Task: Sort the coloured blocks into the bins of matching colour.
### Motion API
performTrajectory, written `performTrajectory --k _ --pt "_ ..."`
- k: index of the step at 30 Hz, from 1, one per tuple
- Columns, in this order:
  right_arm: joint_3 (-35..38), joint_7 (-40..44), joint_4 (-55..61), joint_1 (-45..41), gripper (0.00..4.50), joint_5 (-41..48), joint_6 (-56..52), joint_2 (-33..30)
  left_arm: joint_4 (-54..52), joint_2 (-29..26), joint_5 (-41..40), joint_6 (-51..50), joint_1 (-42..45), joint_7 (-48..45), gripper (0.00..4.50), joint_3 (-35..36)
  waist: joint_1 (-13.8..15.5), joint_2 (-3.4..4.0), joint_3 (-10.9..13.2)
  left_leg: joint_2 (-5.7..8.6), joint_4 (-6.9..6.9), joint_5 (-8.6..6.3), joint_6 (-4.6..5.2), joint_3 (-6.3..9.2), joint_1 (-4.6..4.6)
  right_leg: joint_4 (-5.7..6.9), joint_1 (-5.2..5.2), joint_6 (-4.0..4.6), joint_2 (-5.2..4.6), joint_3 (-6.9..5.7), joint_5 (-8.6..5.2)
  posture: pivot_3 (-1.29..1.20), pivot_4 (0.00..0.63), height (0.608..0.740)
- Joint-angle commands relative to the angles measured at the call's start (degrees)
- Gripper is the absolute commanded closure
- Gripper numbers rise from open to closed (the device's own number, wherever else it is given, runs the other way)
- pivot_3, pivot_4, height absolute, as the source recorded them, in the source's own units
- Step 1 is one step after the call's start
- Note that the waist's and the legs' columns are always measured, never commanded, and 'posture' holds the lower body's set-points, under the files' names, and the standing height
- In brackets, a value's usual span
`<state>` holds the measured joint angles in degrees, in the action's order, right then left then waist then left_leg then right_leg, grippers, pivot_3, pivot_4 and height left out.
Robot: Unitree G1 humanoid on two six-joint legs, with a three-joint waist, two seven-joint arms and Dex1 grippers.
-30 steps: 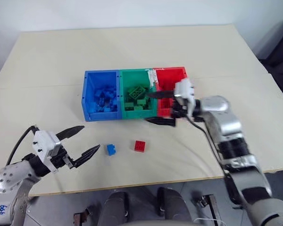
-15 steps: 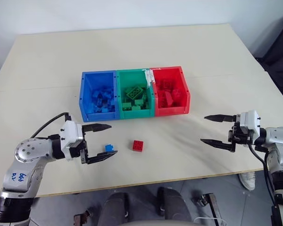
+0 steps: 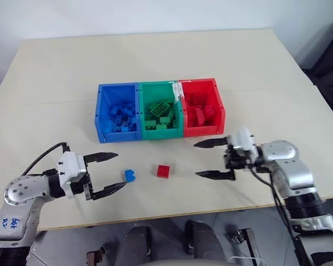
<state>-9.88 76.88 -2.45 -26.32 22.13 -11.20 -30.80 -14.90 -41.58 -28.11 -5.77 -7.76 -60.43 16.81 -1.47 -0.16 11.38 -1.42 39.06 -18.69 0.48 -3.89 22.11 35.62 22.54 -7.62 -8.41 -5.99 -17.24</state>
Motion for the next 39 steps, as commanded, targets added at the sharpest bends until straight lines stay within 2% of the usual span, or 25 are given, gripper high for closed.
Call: performTrajectory --k 1,6,7,9,16,23,26,33,37,39 --pt "-4.41 -2.92 0.21 -1.11 0.04 -4.68 0.51 2.02 -1.15 -0.15 0.18 1.61 -1.86 0.93 0.00 2.84 0.38 0.00 0.00 0.02 0.00 0.00 0.00 0.04 0.03 -0.01 0.00 0.00 -0.01 -0.02 0.00 0.00 0.150 0.740" --pt "-8.35 -8.20 -5.86 -2.99 0.04 -10.12 2.77 7.67 -3.76 0.75 0.22 1.69 -4.39 2.44 0.00 3.14 0.36 -0.02 -0.01 0.09 0.00 -0.02 0.02 0.04 0.05 -0.01 0.01 0.01 -0.06 -0.01 0.01 0.00 0.150 0.740" --pt "-8.61 -8.42 -6.46 -3.22 0.21 -10.64 2.84 8.14 -4.15 0.81 0.20 1.55 -4.56 2.71 0.00 3.06 0.37 -0.01 -0.01 0.09 -0.01 -0.02 0.02 0.04 0.06 0.00 0.02 0.01 -0.06 -0.02 0.00 0.00 0.150 0.740" --pt "-9.06 -8.12 -6.88 -3.02 0.65 -10.80 2.81 8.83 -4.90 0.91 0.07 1.17 -4.79 3.28 0.00 2.93 0.34 -0.02 -0.01 0.09 -0.01 -0.02 0.02 0.04 0.07 0.00 0.03 0.01 -0.06 -0.02 0.01 0.00 0.150 0.740" --pt "-7.22 -7.98 -6.22 -3.19 2.98 -9.86 3.29 8.65 -6.18 0.72 -0.41 -0.15 -4.03 4.28 0.00 2.23 -0.08 -0.02 -0.01 0.07 -0.01 -0.02 0.02 0.03 0.06 0.01 0.02 0.01 -0.03 -0.02 0.00 0.00 0.150 0.740" --pt "1.30 -6.82 -3.59 -8.58 3.03 -2.20 -1.78 5.83 -5.99 1.04 -0.34 -0.94 -1.22 4.62 0.00 0.32 -0.03 -0.01 -0.01 0.06 -0.01 -0.02 0.02 0.03 0.06 0.01 0.02 0.01 -0.03 -0.02 0.01 0.00 0.150 0.740" --pt "4.73 -8.37 -5.82 -12.51 3.03 -0.85 -3.43 4.69 -6.13 1.16 -0.33 -1.35 0.14 4.93 0.00 -0.70 -0.05 -0.01 0.00 0.04 -0.02 -0.02 0.02 0.03 0.07 0.01 0.04 0.01 -0.02 -0.02 0.01 0.00 0.150 0.740" --pt "8.97 -10.49 -26.87 -25.05 3.03 -6.09 5.95 0.19 -7.44 2.49 -0.99 -2.94 4.27 6.80 0.00 -3.37 -0.10 0.00 0.00 0.08 -0.03 -0.02 0.02 -0.03 0.07 0.01 0.05 0.01 -0.02 -0.01 0.01 0.00 0.150 0.740" --pt "9.78 -14.18 -39.32 -30.56 3.03 -9.57 12.05 0.15 -7.95 4.25 -2.04 -4.60 6.74 8.93 0.00 -4.00 -0.19 0.01 0.01 0.08 -0.04 -0.02 0.02 -0.05 0.09 0.00 0.07 0.01 0.00 0.00 0.01 0.00 0.150 0.740" --pt "9.99 -15.40 -43.69 -32.45 2.29 -10.53 13.64 0.51 -8.49 5.38 -3.13 -6.11 7.99 10.48 0.00 -4.11 -0.19 0.01 0.01 0.07 -0.03 -0.02 0.01 -0.06 0.10 0.00 0.07 0.01 0.00 -0.01 0.01 0.00 0.150 0.740"
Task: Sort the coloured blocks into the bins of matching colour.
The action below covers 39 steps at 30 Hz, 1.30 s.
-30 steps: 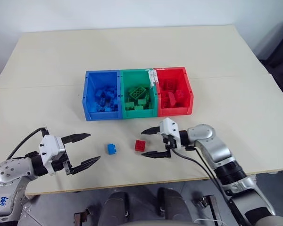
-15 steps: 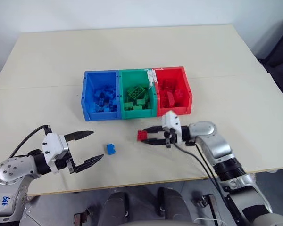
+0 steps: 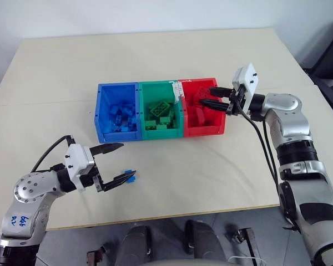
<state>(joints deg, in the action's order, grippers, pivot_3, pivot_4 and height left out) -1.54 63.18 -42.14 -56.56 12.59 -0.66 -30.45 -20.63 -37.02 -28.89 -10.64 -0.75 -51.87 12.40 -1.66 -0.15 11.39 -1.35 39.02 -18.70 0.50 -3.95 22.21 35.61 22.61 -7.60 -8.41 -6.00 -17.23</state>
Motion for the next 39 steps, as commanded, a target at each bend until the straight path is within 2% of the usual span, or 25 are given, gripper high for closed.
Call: performTrajectory --k 1,7,11,14,17,24,28,35,39 --pt "1.55 -1.35 -5.00 -2.51 2.00 -1.17 3.72 0.35 -3.37 1.09 -2.55 -1.85 1.22 2.31 0.00 0.06 -0.01 0.00 0.00 -0.01 0.00 0.00 0.00 0.01 0.00 0.00 0.00 0.00 0.00 0.00 0.00 0.00 0.150 0.740" --pt "2.17 2.74 -4.53 -1.10 0.04 -0.31 7.10 0.00 -4.87 1.36 -2.85 -3.39 0.48 3.11 0.00 0.20 -0.01 0.02 0.01 -0.01 0.01 0.00 0.00 -0.01 0.00 0.00 -0.01 0.00 0.01 0.00 0.00 0.00 0.150 0.740" --pt "4.95 13.23 1.77 4.11 0.01 5.58 6.32 -2.67 -4.58 0.95 -2.05 -2.28 -1.39 2.92 0.00 1.84 0.39 0.02 0.01 0.00 0.01 0.00 0.00 0.03 0.02 -0.02 -0.04 0.00 0.01 -0.02 0.00 0.00 0.150 0.740" --pt "6.01 23.73 10.48 12.38 0.01 10.92 2.87 -6.92 -1.78 -0.26 -0.62 0.73 -4.52 1.57 0.00 5.58 0.78 0.02 0.01 0.02 0.02 0.00 0.01 0.04 0.03 -0.07 -0.08 -0.01 0.00 -0.05 0.00 0.00 0.150 0.740" --pt "7.16 27.39 14.96 17.80 0.01 13.22 1.23 -10.06 1.87 -1.07 0.46 3.83 -7.13 0.45 0.00 9.06 1.22 0.03 0.02 0.01 0.01 -0.01 0.02 0.02 0.01 -0.11 -0.10 -0.01 0.01 -0.08 0.00 0.00 0.150 0.740" --pt "7.91 29.21 19.52 25.24 0.01 15.48 4.68 -13.05 7.80 -3.08 0.43 7.12 -11.99 -2.91 0.00 14.83 1.01 0.04 0.02 -0.12 0.03 0.00 -0.01 -0.13 -0.11 -0.08 -0.08 -0.01 0.03 -0.07 0.01 0.00 0.150 0.740" --pt "6.79 28.81 23.07 29.71 0.01 17.58 2.19 -13.18 10.08 -5.06 0.23 7.59 -13.63 -5.50 0.00 17.06 1.31 0.04 0.02 -0.15 0.03 -0.04 -0.02 -0.12 -0.10 -0.07 -0.07 0.00 0.04 -0.08 0.01 0.00 0.150 0.740" --pt "5.87 28.20 29.82 32.87 0.01 19.81 0.64 -11.51 7.11 -7.01 -0.89 5.54 -13.52 -8.41 0.00 15.50 1.50 0.05 0.03 -0.16 0.04 -0.04 -0.01 -0.13 -0.11 -0.08 -0.06 0.02 0.01 -0.08 0.03 0.00 0.150 0.740" --pt "6.11 26.85 32.95 34.28 0.01 20.35 2.20 -10.09 2.02 -7.50 -2.07 1.97 -11.70 -8.50 0.00 11.25 1.60 0.05 0.03 -0.13 0.04 -0.06 -0.01 -0.10 -0.08 -0.09 -0.07 0.02 -0.02 -0.10 0.03 0.00 0.150 0.740"
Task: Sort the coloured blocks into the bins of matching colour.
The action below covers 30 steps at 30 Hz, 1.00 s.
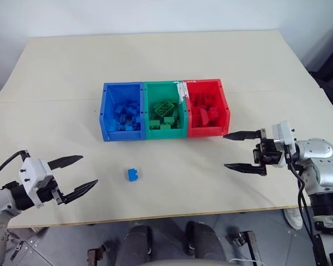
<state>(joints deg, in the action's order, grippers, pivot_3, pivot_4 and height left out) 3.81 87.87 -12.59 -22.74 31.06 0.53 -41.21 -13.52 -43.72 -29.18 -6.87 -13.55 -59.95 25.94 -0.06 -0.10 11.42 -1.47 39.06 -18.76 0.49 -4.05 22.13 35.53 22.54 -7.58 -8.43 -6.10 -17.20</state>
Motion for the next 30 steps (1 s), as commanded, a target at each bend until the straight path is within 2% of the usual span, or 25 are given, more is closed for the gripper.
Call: performTrajectory --k 1,7,18,22,29,30 --pt "0.70 2.11 4.68 0.86 0.01 2.47 0.13 0.76 -6.22 -0.85 -1.58 -2.62 1.56 -0.25 0.00 -3.72 -0.03 0.00 0.00 0.01 0.00 0.00 0.00 0.00 0.00 0.01 0.00 0.00 -0.01 0.01 0.00 0.00 0.150 0.740" --pt "-0.94 0.92 14.99 4.86 0.01 6.30 -4.06 1.56 -6.82 0.14 5.54 -4.77 6.70 2.90 0.00 -15.14 -0.01 0.00 0.00 -0.03 0.00 0.01 -0.01 0.00 -0.02 0.03 -0.01 0.00 0.07 0.01 0.01 0.00 0.150 0.740" --pt "-2.24 -3.31 21.58 9.68 0.01 5.79 -6.10 4.75 -0.61 2.27 15.79 -6.56 12.10 8.92 0.00 -25.62 0.07 -0.01 -0.01 -0.01 0.00 0.01 -0.01 -0.01 -0.01 0.02 0.00 0.00 0.08 0.02 0.01 0.00 0.150 0.740" --pt "-2.50 -4.34 21.18 9.37 0.00 5.17 -5.65 5.55 -0.87 3.05 14.03 -6.20 11.98 8.11 0.87 -25.42 0.17 -0.01 -0.01 -0.01 0.02 0.02 -0.01 -0.01 -0.05 0.05 -0.04 0.00 0.06 0.03 0.01 0.00 0.150 0.740" --pt "-2.47 -5.15 19.45 8.75 0.00 4.25 -4.48 6.20 -0.61 5.41 11.93 -6.07 12.46 10.08 3.04 -23.08 0.16 -0.01 -0.01 -0.01 0.02 0.02 -0.01 0.00 -0.05 0.05 -0.03 0.00 0.06 0.03 0.01 0.00 0.150 0.740" --pt "-2.39 -5.21 19.20 8.73 0.00 4.10 -4.37 6.14 -0.83 7.35 8.88 -5.14 13.92 10.66 3.04 -20.69 0.18 -0.01 -0.01 0.00 0.02 0.02 -0.01 0.01 -0.05 0.05 -0.03 0.00 0.06 0.03 0.01 0.00 0.150 0.740"
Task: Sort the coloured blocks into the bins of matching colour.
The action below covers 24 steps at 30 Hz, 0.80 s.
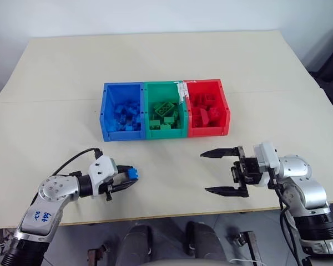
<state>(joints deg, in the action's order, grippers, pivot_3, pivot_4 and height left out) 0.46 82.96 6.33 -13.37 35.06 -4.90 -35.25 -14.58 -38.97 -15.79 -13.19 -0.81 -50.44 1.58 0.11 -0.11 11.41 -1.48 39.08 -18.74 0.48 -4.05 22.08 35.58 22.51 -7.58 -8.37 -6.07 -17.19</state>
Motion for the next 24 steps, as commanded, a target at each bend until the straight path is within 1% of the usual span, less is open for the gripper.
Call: performTrajectory --k 1,3,6,7,10,13,16,18,19,22,23,24 --pt "1.04 -0.34 0.10 -0.66 0.00 -0.02 1.13 0.14 0.05 4.02 -6.68 1.82 2.25 1.53 3.04 5.41 0.04 0.00 0.00 0.00 0.00 0.00 0.00 0.00 0.00 0.01 0.00 0.00 0.00 0.00 0.00 0.00 0.150 0.740" --pt "1.26 -0.32 -0.24 -0.69 0.00 -0.17 1.26 0.02 -0.54 5.75 -10.24 1.23 4.19 1.78 3.04 7.88 0.20 -0.03 -0.01 -0.01 0.06 0.00 0.00 0.05 0.03 0.03 0.00 0.00 0.00 -0.03 0.00 0.00 0.150 0.740" --pt "1.53 -0.47 -1.17 -1.22 0.00 -0.49 1.46 -0.16 1.07 7.30 -13.22 -1.81 12.04 5.47 3.04 10.73 0.53 -0.04 -0.01 0.02 0.10 0.04 -0.01 0.10 0.03 0.07 -0.02 0.00 0.00 -0.04 0.01 0.00 0.150 0.740" --pt "1.52 -0.48 -1.52 -1.48 0.00 -0.58 1.57 -0.15 3.27 7.83 -12.75 -3.07 16.04 7.64 3.04 10.76 0.59 -0.03 -0.01 0.01 0.10 0.07 -0.02 0.10 0.04 0.07 -0.02 0.01 0.01 -0.06 0.03 0.00 0.150 0.740" --pt "1.26 -0.71 -2.30 -2.28 0.00 -0.99 1.97 0.21 12.61 8.05 -6.90 -3.34 27.29 12.10 3.04 8.25 1.17 -0.04 -0.02 0.35 0.11 0.13 0.00 0.11 0.01 0.10 -0.05 -0.03 0.01 -0.04 0.06 0.00 0.150 0.740" --pt "1.06 -1.03 -2.36 -2.60 0.00 -1.22 2.28 0.64 19.21 8.35 -3.85 -2.79 32.80 14.29 3.04 7.04 1.22 -0.05 -0.02 0.45 0.11 0.15 0.03 0.03 0.04 0.06 -0.06 -0.07 0.01 -0.03 0.08 0.00 0.150 0.740" --pt "1.21 -1.51 -2.08 -2.70 0.00 -1.24 2.44 0.96 21.34 7.98 -3.38 -2.97 34.02 13.11 2.00 6.57 1.02 -0.06 -0.02 0.47 0.07 0.12 0.06 -0.01 0.10 0.00 -0.02 -0.08 0.00 -0.02 0.09 0.00 0.150 0.740" --pt "1.39 -1.75 -2.08 -2.67 0.00 -1.28 2.58 0.98 20.86 6.84 -3.30 -3.10 32.71 11.37 1.35 6.34 1.01 -0.07 -0.01 0.47 0.03 0.12 0.06 -0.08 0.11 -0.03 0.00 -0.08 0.00 -0.05 0.09 0.00 0.150 0.740" --pt "1.49 -1.82 -2.18 -2.61 0.00 -1.30 2.68 0.97 20.26 6.35 -3.57 -2.65 31.78 10.48 1.10 6.74 1.00 -0.07 -0.01 0.46 0.03 0.12 0.06 -0.13 0.14 -0.04 0.01 -0.08 0.00 -0.08 0.09 0.00 0.150 0.740" --pt "1.64 -1.76 -2.51 -2.31 0.00 -1.33 3.12 0.81 17.88 4.84 -5.52 -1.65 29.05 7.42 0.11 8.60 1.00 -0.07 -0.01 0.46 0.03 0.12 0.05 -0.28 0.13 -0.04 0.01 -0.08 0.00 -0.07 0.08 0.00 0.150 0.740" --pt "1.83 -1.62 -2.81 -2.22 0.00 -1.27 3.22 0.60 16.30 3.61 -6.72 -1.11 27.18 5.31 0.02 9.79 1.03 -0.08 0.00 0.45 0.04 0.12 0.05 -0.28 0.13 -0.04 0.00 -0.08 0.00 -0.07 0.09 0.00 0.150 0.740" --pt "2.01 -1.42 -3.21 -2.25 0.00 -1.26 3.34 0.35 14.64 2.25 -7.78 -0.84 25.14 3.42 0.02 11.04 0.99 -0.10 0.01 0.44 0.06 0.12 0.05 -0.28 0.13 -0.03 -0.01 -0.08 0.00 -0.07 0.09 0.00 0.150 0.740"
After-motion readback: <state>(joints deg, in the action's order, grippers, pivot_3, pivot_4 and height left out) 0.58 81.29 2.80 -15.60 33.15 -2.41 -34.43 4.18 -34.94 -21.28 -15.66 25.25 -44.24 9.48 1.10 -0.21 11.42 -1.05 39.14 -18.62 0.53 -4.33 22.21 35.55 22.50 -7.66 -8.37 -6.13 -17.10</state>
